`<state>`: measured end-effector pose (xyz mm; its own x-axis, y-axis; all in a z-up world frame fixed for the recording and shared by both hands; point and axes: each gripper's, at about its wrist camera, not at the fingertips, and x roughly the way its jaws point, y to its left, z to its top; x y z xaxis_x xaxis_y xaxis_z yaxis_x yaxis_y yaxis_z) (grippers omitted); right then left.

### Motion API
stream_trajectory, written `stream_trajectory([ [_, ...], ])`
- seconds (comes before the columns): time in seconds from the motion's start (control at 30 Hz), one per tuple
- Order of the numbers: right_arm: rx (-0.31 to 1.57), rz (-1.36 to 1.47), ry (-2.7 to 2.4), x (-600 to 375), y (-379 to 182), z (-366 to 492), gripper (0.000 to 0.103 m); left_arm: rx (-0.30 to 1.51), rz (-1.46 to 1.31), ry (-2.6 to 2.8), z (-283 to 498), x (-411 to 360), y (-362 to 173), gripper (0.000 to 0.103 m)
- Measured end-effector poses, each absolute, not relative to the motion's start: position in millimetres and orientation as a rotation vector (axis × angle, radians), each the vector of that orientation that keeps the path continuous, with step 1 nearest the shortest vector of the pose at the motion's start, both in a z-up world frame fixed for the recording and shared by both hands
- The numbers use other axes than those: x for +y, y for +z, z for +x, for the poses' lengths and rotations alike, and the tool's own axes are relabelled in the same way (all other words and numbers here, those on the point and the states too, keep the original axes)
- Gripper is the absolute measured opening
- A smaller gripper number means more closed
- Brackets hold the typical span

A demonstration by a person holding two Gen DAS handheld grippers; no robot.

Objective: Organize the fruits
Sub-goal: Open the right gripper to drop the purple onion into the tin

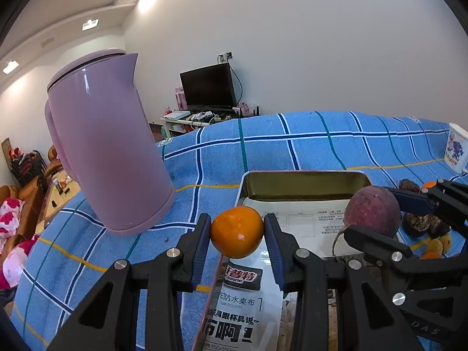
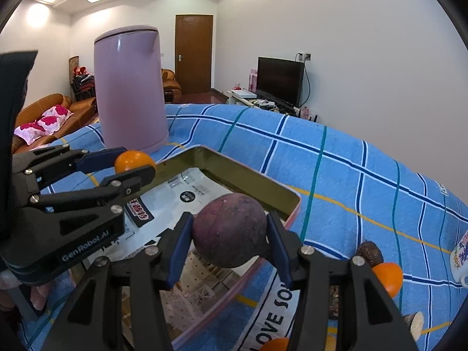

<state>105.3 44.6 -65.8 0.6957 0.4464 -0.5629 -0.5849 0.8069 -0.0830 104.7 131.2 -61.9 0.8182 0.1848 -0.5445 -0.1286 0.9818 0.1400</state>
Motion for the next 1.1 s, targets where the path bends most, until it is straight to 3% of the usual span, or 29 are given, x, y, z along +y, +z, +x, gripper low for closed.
stream_trajectory([
  [0.7,0.534,-0.302,0.585,48.0,-67.4,100.8,0.053,0.577,0.164,0.187,102.8,124.5,-65.4,0.04],
  [0.77,0.516,-0.296,0.602,47.3,-65.3,97.8,0.061,0.576,0.164,0.187,102.6,124.7,-65.3,0.04],
  [1.1,0.498,-0.285,0.61,45.4,-61.9,94.7,0.065,0.553,0.158,0.191,100.1,124.7,-61.6,0.041],
])
